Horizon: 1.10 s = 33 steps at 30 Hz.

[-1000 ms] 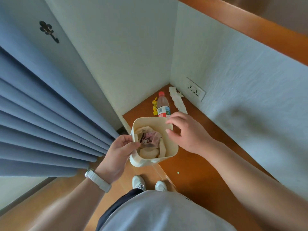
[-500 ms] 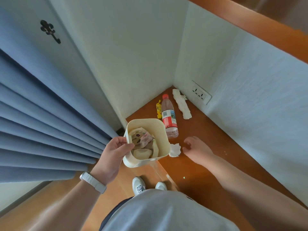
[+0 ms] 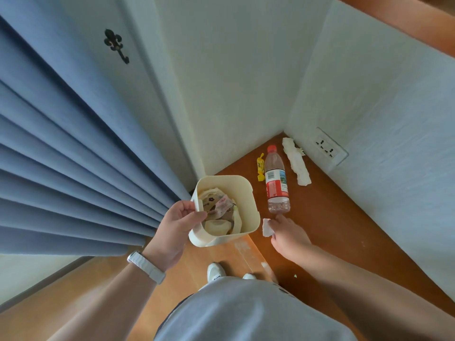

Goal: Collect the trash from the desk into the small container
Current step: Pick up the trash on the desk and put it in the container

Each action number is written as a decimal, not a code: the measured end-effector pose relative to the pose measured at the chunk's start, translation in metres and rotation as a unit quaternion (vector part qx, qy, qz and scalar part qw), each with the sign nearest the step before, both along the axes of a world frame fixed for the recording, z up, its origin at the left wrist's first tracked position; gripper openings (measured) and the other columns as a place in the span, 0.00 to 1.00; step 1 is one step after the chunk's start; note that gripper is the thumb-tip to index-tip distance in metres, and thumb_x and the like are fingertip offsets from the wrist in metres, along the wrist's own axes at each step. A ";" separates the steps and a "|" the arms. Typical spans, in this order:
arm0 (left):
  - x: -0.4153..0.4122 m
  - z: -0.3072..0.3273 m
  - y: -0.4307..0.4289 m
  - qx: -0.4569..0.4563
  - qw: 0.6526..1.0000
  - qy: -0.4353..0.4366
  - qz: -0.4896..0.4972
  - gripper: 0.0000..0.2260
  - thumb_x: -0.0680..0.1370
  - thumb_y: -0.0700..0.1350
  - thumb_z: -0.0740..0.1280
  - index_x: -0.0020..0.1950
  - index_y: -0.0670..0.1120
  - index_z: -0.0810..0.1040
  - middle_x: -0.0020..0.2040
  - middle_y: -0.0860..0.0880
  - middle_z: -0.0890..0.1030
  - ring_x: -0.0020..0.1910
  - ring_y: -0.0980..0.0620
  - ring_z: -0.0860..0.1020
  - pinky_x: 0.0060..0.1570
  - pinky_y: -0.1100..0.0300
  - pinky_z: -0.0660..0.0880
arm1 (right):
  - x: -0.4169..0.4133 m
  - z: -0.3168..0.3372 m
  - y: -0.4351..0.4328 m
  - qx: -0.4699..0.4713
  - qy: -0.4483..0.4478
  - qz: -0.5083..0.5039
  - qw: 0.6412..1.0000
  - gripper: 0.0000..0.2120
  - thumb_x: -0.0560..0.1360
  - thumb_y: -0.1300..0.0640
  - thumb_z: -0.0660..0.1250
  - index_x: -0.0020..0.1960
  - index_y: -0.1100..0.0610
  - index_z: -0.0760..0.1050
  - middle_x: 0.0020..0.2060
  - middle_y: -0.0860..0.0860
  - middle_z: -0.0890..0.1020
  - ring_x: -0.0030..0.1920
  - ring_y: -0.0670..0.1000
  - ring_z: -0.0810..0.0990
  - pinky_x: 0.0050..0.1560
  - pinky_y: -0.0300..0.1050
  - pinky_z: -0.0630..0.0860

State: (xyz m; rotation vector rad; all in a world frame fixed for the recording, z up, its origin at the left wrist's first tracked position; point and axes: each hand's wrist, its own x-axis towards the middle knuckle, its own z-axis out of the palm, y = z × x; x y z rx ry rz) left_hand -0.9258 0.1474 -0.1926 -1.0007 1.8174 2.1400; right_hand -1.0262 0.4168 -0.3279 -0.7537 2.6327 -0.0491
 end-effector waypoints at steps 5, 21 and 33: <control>-0.002 -0.008 -0.018 0.014 1.000 0.008 0.012 0.23 0.69 0.43 0.72 0.60 0.34 0.74 0.58 0.27 0.78 0.48 0.38 0.81 0.62 0.35 0.74 | 0.001 0.013 -0.013 -0.056 -0.036 -0.055 0.996 0.11 0.80 0.53 0.63 0.62 0.50 0.76 0.59 0.46 0.80 0.55 0.47 0.80 0.54 0.37 0.77; -0.021 -0.033 -0.026 0.067 0.996 0.059 -0.018 0.19 0.69 0.43 0.72 0.57 0.37 0.75 0.48 0.37 0.82 0.44 0.43 0.82 0.52 0.49 0.78 | -0.022 0.171 -0.125 -0.297 -0.100 -0.123 0.942 0.02 0.77 0.55 0.66 0.46 0.52 0.77 0.32 0.45 0.77 0.29 0.43 0.74 0.28 0.36 0.68; -0.029 -0.021 -0.035 0.058 0.995 0.076 -0.009 0.26 0.64 0.46 0.76 0.58 0.36 0.75 0.50 0.36 0.82 0.47 0.42 0.81 0.54 0.49 0.77 | -0.026 0.181 -0.141 -0.269 -0.147 -0.056 0.950 0.20 0.79 0.49 0.64 0.69 0.50 0.69 0.60 0.47 0.79 0.52 0.45 0.79 0.53 0.43 0.79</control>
